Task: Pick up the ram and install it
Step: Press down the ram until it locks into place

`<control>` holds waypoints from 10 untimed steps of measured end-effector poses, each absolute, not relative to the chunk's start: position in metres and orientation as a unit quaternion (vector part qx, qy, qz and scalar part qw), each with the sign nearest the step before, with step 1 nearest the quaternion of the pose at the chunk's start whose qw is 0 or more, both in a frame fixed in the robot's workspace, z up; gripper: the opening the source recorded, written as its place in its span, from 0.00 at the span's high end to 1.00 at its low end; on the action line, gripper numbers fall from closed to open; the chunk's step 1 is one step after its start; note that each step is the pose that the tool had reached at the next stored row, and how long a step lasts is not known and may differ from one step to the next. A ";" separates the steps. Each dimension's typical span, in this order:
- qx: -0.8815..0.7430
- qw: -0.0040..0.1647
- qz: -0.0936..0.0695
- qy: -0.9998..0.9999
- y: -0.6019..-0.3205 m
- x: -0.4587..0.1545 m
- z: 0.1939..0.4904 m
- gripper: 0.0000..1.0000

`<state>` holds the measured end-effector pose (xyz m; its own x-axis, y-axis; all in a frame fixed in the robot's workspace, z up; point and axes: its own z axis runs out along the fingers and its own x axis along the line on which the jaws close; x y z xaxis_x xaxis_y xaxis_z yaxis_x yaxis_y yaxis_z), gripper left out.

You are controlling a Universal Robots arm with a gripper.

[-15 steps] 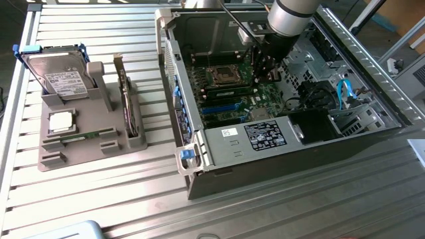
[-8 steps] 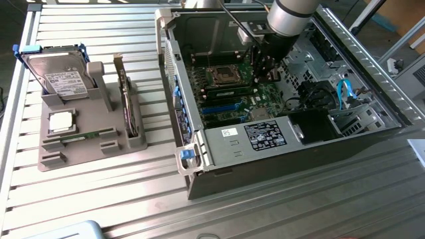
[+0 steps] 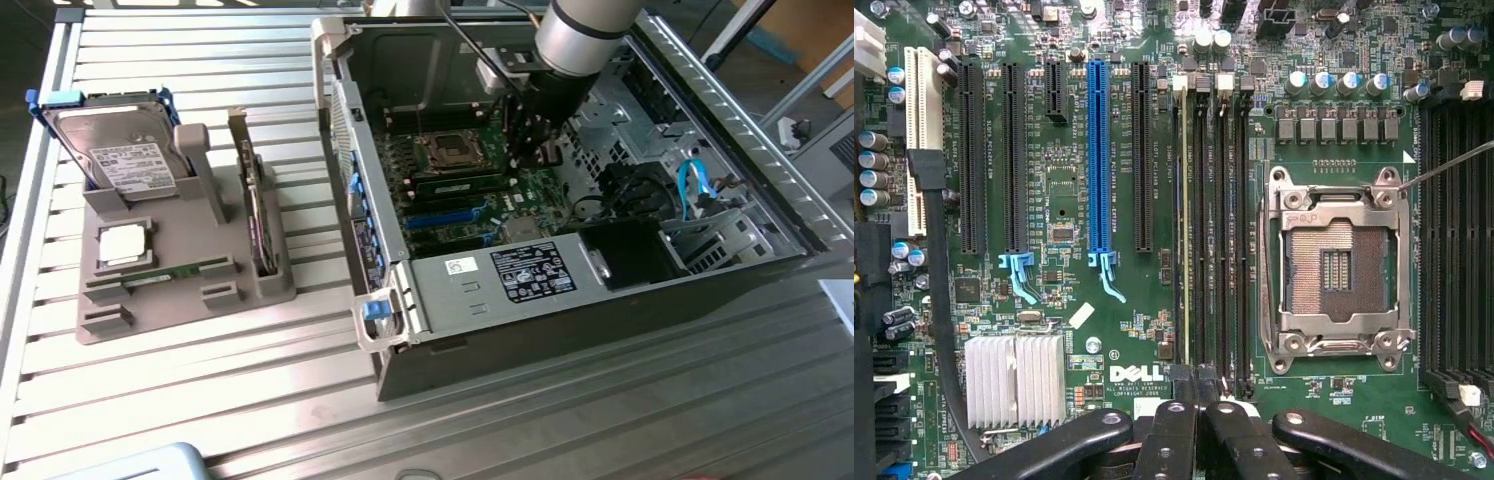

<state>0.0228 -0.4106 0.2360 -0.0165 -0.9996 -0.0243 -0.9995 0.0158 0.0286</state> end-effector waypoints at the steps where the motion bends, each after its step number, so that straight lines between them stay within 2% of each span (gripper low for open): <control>1: 0.701 0.001 -0.019 -0.713 -0.411 0.023 0.236 0.89; 10: 0.701 0.001 -0.019 -0.713 -0.411 0.023 0.234 0.89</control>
<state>0.0228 -0.4105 0.2344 -0.0165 -0.9996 -0.0245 -0.9995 0.0158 0.0285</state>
